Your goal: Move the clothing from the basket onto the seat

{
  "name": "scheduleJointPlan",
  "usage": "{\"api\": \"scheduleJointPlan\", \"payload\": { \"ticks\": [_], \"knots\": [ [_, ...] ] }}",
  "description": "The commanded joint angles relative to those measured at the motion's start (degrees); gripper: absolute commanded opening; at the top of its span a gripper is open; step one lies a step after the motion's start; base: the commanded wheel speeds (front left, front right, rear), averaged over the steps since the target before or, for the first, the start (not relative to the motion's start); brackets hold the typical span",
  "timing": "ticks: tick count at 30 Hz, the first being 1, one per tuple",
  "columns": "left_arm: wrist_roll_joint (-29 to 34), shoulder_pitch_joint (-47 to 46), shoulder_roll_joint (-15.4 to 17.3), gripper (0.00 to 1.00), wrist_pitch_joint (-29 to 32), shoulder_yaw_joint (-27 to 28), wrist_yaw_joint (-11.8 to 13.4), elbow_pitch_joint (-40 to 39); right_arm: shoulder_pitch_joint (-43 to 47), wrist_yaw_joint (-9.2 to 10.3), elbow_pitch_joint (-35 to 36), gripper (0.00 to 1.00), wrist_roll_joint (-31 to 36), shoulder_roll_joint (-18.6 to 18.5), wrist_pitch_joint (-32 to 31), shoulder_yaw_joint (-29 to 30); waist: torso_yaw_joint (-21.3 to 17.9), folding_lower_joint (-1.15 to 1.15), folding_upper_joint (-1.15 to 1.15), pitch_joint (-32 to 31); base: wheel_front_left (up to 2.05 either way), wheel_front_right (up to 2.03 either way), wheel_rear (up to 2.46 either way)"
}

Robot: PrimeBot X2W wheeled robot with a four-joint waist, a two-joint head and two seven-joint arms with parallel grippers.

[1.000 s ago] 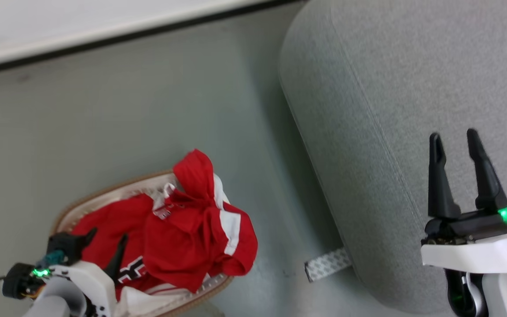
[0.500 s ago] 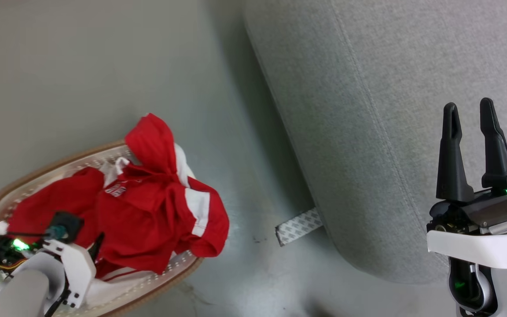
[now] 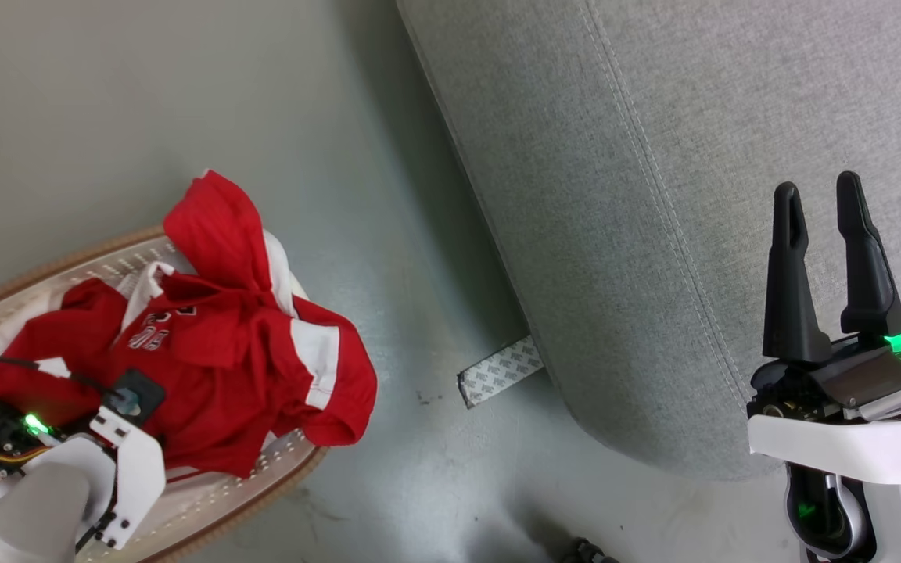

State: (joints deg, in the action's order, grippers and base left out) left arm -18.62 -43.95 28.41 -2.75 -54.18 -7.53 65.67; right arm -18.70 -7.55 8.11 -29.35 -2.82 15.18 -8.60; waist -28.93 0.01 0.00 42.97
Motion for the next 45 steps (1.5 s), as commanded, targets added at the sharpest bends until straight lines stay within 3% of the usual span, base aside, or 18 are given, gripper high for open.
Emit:
{"api": "scheduleJointPlan", "payload": {
  "ticks": [1,6,7,8,9,15,21,35,45],
  "knots": [
    [-0.83,-1.0,0.87,1.0,0.82,-1.27,0.09,-0.03,-0.63,0.12,0.27,1.0,-0.71,-0.13,-0.04,-0.15,-0.48,-0.01,0.0,0.85,0.0,0.0,0.0],
    [-3.31,-1.95,1.66,1.0,1.88,-5.33,0.09,-0.4,-0.67,0.12,0.01,1.0,-0.74,-0.13,-0.04,-0.67,-0.77,-0.01,0.0,1.5,0.0,0.0,0.0],
    [-4.0,-2.16,1.76,0.83,1.96,-5.84,0.09,-0.47,-0.72,0.12,-0.1,1.0,-0.71,-0.13,-0.04,-0.69,-0.77,-0.01,0.0,1.53,0.0,0.0,0.0],
    [-4.7,-2.32,1.84,0.25,1.99,-6.39,0.09,-0.59,-0.76,0.12,-0.19,1.0,-0.62,-0.13,-0.04,-0.68,-0.75,-0.01,0.0,1.52,0.0,0.0,0.0],
    [-5.57,-2.46,1.9,0.0,1.92,-6.9,0.09,-0.76,-0.78,0.12,-0.29,1.0,-0.45,-0.13,-0.04,-0.69,-0.71,-0.01,0.0,1.45,0.0,0.0,0.0],
    [-9.44,-2.54,0.64,0.0,0.93,-9.4,0.09,-0.84,-0.9,0.12,-1.43,1.0,1.64,-0.13,-0.04,-0.54,0.51,-0.01,0.0,-0.87,0.0,0.0,0.0],
    [-11.63,-0.61,-3.11,0.0,-0.81,-11.91,0.09,0.11,-0.86,0.12,-2.39,1.0,4.36,-0.14,-0.04,0.69,3.11,-0.01,0.0,-6.87,0.0,0.0,0.0],
    [-18.45,2.65,-12.29,0.0,-10.66,-13.64,0.09,0.06,1.91,0.12,-6.76,1.0,11.46,-0.18,-0.04,3.37,15.34,-0.01,0.0,-23.41,0.0,0.0,0.0],
    [-22.02,4.89,-14.49,0.0,-12.46,-11.13,0.09,-5.1,4.79,0.12,-9.85,1.0,13.3,-0.17,-0.04,3.64,22.91,-0.01,0.0,-32.76,0.0,0.0,0.0]
  ]
}}
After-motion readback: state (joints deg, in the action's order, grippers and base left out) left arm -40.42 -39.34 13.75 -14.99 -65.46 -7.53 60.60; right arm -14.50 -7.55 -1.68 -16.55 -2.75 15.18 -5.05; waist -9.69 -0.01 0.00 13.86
